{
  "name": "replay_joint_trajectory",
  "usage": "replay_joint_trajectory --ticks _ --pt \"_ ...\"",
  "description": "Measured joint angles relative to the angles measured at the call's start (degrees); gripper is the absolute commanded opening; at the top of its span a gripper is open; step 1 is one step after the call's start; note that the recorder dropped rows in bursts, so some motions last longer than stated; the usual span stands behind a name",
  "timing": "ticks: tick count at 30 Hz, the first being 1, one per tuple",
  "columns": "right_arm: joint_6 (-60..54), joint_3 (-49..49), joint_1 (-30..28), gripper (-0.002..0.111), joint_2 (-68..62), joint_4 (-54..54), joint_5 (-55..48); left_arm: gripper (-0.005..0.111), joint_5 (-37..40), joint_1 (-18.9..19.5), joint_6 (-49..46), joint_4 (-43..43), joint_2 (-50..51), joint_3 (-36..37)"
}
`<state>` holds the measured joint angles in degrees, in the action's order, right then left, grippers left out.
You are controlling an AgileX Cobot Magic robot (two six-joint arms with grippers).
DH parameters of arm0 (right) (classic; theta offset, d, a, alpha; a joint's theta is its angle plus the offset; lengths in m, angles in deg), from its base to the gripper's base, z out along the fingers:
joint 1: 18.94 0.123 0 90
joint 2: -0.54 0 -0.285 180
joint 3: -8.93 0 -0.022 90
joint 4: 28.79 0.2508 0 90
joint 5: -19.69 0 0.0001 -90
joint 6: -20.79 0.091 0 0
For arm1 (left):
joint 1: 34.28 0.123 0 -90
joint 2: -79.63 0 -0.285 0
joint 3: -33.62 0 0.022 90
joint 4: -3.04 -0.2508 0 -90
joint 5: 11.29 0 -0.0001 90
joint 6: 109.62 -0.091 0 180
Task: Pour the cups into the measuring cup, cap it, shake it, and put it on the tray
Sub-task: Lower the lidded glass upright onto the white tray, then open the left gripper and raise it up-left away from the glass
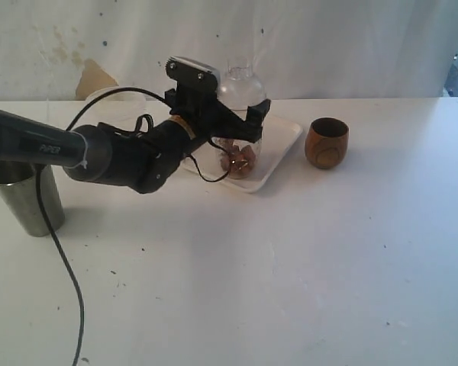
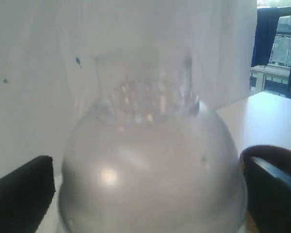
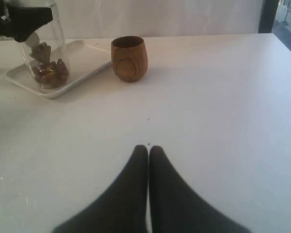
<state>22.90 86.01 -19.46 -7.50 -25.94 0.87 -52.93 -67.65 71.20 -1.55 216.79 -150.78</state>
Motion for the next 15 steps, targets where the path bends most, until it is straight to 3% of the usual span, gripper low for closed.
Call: replay_joint_trajectory --ticks 4,11,13,15 --pt "0.0 0.0 0.0 0.000 0.0 0.0 0.0 0.105 1.1 0.0 -0.8 0.0 -3.9 0.0" --pt "0.0 0.0 0.0 0.000 0.0 0.0 0.0 0.103 10.4 0.0 -1.7 0.2 -13.5 0.0" --pt "0.0 0.0 0.0 0.000 0.0 0.0 0.0 0.094 12.5 0.0 -2.1 0.3 -15.8 0.0" --pt "0.0 0.0 0.0 0.000 0.0 0.0 0.0 0.075 14.6 0.0 -2.3 0.3 -18.1 0.0"
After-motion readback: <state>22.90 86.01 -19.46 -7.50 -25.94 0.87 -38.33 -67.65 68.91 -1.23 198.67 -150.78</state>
